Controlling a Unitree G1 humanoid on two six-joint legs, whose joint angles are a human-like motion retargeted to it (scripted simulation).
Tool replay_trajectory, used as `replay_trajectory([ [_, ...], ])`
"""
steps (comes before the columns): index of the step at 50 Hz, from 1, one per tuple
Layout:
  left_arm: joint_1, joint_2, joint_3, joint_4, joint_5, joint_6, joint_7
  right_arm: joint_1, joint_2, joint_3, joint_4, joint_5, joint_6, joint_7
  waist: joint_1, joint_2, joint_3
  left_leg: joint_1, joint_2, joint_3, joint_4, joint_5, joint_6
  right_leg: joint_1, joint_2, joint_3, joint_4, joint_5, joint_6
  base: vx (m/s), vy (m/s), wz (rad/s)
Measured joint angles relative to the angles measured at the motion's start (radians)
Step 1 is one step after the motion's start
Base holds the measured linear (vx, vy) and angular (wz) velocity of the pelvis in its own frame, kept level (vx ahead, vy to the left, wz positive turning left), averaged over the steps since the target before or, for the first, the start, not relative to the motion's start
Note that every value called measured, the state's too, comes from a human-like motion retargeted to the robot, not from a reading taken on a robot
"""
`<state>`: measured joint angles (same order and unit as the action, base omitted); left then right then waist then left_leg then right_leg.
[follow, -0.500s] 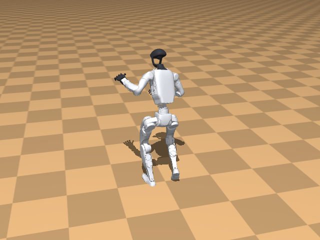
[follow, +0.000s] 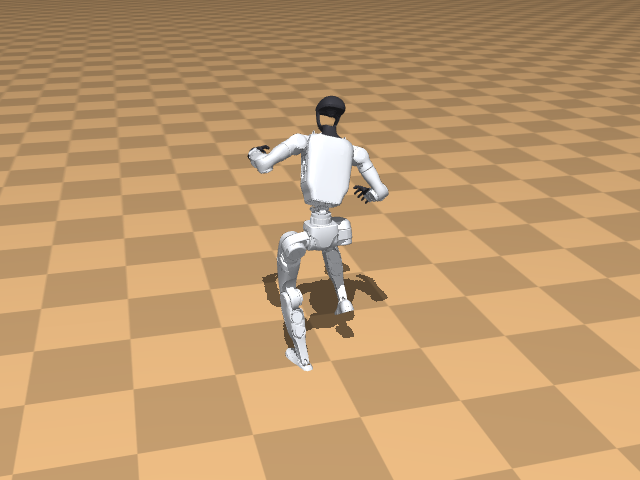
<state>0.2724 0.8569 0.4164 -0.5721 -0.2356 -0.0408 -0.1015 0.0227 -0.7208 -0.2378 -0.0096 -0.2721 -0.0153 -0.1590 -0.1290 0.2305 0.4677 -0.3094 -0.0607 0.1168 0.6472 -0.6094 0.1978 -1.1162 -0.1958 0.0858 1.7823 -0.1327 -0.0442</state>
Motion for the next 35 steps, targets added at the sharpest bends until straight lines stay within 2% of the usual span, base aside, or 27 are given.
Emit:
replay_trajectory([
  [5, 0.012, 0.008, -0.017, -0.010, -0.017, 0.005, -0.045, 0.057, -0.016, -0.073, -0.035, -0.043, 0.011, -0.006, -0.029, 0.033, 0.042, 0.009, 0.017, -0.009, 0.039, -0.017, -0.009, -0.018, 0.022, -0.004, -0.096, 0.001, -0.003, 0.00, 0.01, -0.03],
  [13, 0.015, 0.047, -0.026, -0.027, -0.009, 0.005, -0.069, 0.170, -0.008, -0.140, -0.065, -0.075, 0.022, -0.005, -0.080, 0.092, 0.047, 0.003, 0.025, -0.049, 0.078, -0.028, -0.031, -0.025, 0.045, 0.012, -0.298, 0.015, 0.019, 0.03, -0.01, 0.25],
  [20, -0.057, 0.045, -0.039, -0.050, 0.028, -0.006, -0.060, 0.239, 0.044, -0.111, -0.020, -0.081, 0.027, 0.042, -0.101, 0.113, 0.048, 0.022, 0.002, -0.072, 0.116, -0.053, -0.028, 0.008, 0.021, 0.036, -0.280, 0.050, 0.016, 0.05, -0.01, 0.31],
  [25, -0.133, 0.004, -0.040, -0.045, 0.067, -0.016, -0.041, 0.233, 0.095, -0.050, 0.039, -0.081, 0.030, 0.098, -0.085, 0.066, 0.038, 0.057, -0.042, -0.075, 0.124, -0.065, -0.011, 0.105, -0.012, 0.021, -0.228, 0.035, 0.003, 0.09, -0.04, 0.25],
  [30, -0.203, -0.036, -0.058, 0.003, 0.102, -0.013, -0.027, 0.215, 0.125, 0.029, 0.075, -0.082, 0.032, 0.143, -0.039, -0.021, -0.017, 0.052, -0.090, -0.084, 0.156, -0.089, 0.011, 0.237, -0.027, -0.017, -0.263, -0.025, 0.006, 0.15, -0.09, 0.29],
  [35, -0.292, -0.087, -0.122, 0.084, 0.130, -0.005, -0.015, 0.180, 0.135, 0.118, 0.081, -0.078, 0.026, 0.178, 0.011, -0.102, -0.079, 0.041, -0.117, -0.122, 0.176, -0.109, 0.014, 0.392, -0.016, -0.056, -0.413, -0.118, 0.023, 0.20, -0.13, 0.54],
])
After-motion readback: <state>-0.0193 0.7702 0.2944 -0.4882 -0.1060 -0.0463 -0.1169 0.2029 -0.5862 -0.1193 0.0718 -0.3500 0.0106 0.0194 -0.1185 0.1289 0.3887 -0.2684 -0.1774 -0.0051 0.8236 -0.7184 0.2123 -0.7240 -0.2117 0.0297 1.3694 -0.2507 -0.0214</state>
